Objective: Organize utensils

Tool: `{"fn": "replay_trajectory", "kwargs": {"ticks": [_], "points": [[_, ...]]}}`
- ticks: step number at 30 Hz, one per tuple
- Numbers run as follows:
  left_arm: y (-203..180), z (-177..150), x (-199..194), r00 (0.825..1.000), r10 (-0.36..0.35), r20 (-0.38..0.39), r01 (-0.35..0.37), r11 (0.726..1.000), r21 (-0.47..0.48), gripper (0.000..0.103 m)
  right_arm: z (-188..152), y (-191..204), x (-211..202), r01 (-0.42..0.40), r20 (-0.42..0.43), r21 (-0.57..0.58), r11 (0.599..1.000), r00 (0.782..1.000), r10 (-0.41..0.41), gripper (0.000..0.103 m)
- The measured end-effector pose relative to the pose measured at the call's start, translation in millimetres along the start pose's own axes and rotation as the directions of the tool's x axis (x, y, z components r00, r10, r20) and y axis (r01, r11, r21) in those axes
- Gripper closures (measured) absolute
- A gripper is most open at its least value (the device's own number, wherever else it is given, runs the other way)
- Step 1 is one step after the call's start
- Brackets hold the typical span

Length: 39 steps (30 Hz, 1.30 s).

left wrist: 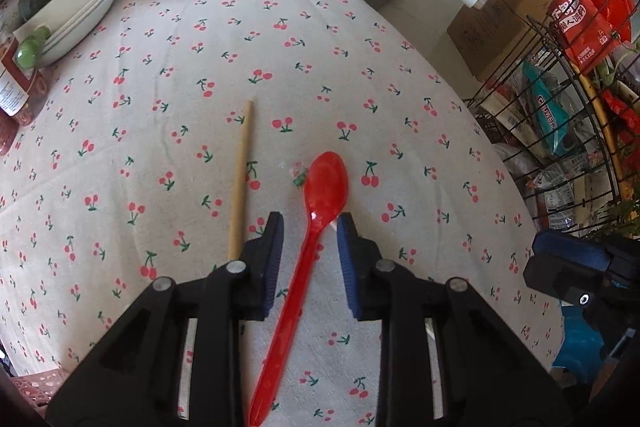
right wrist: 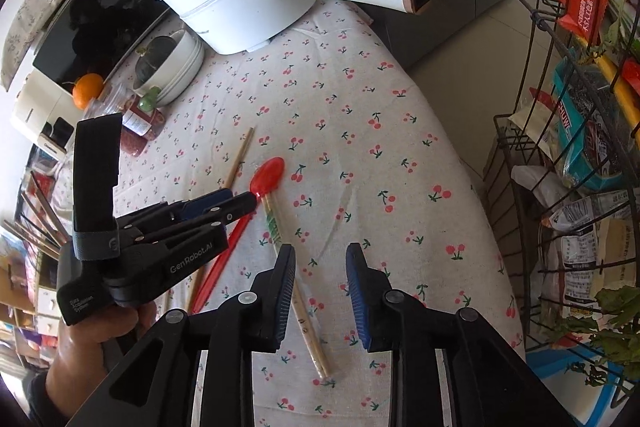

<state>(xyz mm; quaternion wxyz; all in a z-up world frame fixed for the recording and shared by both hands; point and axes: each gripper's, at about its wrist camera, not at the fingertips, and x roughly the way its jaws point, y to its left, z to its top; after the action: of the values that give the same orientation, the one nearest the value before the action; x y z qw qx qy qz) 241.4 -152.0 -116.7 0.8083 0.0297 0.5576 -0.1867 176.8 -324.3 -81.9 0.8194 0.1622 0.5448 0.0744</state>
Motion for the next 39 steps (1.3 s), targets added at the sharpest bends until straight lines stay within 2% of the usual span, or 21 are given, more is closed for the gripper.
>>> {"fn": "replay_trajectory", "kwargs": {"ticks": [3, 7, 9, 12, 14, 18, 22, 25, 28, 35, 39], "points": [[-2.7, 5.4, 8.4, 1.0, 0.009, -0.028, -0.008, 1.0, 0.003, 0.077, 1.2, -1.6, 1.6, -0.002, -0.003, 0.012, 1.0, 1.0, 0.002, 0.074], [0.0, 8.9, 11.1, 0.999, -0.028, -0.034, 0.026, 0.999, -0.033, 0.085, 1.9, -0.5, 2.9, -0.004, -0.006, 0.02, 1.0, 1.0, 0.004, 0.073], [0.3, 8.0, 10.1, 0.999, -0.026, -0.038, 0.024, 0.999, -0.037, 0.086, 2.4, -0.4, 3.3, -0.004, -0.006, 0.022, 1.0, 1.0, 0.004, 0.073], [0.6, 6.8, 7.0, 0.999, -0.007, -0.031, 0.006, 0.999, -0.033, 0.099, 2.6, -1.3, 4.3, 0.0, -0.006, 0.023, 1.0, 1.0, 0.0, 0.073], [3.3, 3.9, 1.5, 1.0, -0.006, -0.012, 0.006, 0.999, -0.042, 0.102, 2.8, -1.9, 5.3, 0.002, -0.007, 0.027, 1.0, 1.0, -0.002, 0.073], [8.5, -3.3, -11.9, 1.0, -0.008, 0.021, 0.009, 0.998, -0.055, 0.102, 4.2, -1.1, 6.7, 0.003, -0.008, 0.029, 1.0, 1.0, -0.003, 0.073], [17.7, -7.0, -14.9, 1.0, -0.009, -0.006, 0.009, 0.994, -0.107, 0.103, 4.7, 0.3, 8.3, 0.0, -0.013, 0.031, 1.0, 1.0, 0.001, 0.073], [11.8, -5.7, -17.1, 1.0, -0.023, 0.009, 0.024, 0.997, -0.069, 0.1, 4.6, 1.7, 9.2, -0.001, -0.013, 0.032, 0.999, 1.0, 0.001, 0.073], [6.8, -0.6, -16.2, 1.0, -0.014, 0.022, 0.015, 0.998, -0.06, 0.078, 4.8, 1.2, 9.4, -0.001, -0.013, 0.035, 0.999, 1.0, 0.002, 0.073], [0.5, 11.5, 4.6, 1.0, 0.013, -0.01, -0.013, 0.998, -0.065, 0.078, 5.7, -1.5, 13.2, 0.003, -0.022, 0.033, 0.999, 1.0, -0.002, 0.073], [8.0, 7.3, 8.7, 1.0, 0.016, -0.016, -0.018, 0.993, -0.116, 0.079, 6.3, -3.0, 14.7, 0.001, -0.027, 0.035, 0.999, 1.0, 0.0, 0.072]]}}
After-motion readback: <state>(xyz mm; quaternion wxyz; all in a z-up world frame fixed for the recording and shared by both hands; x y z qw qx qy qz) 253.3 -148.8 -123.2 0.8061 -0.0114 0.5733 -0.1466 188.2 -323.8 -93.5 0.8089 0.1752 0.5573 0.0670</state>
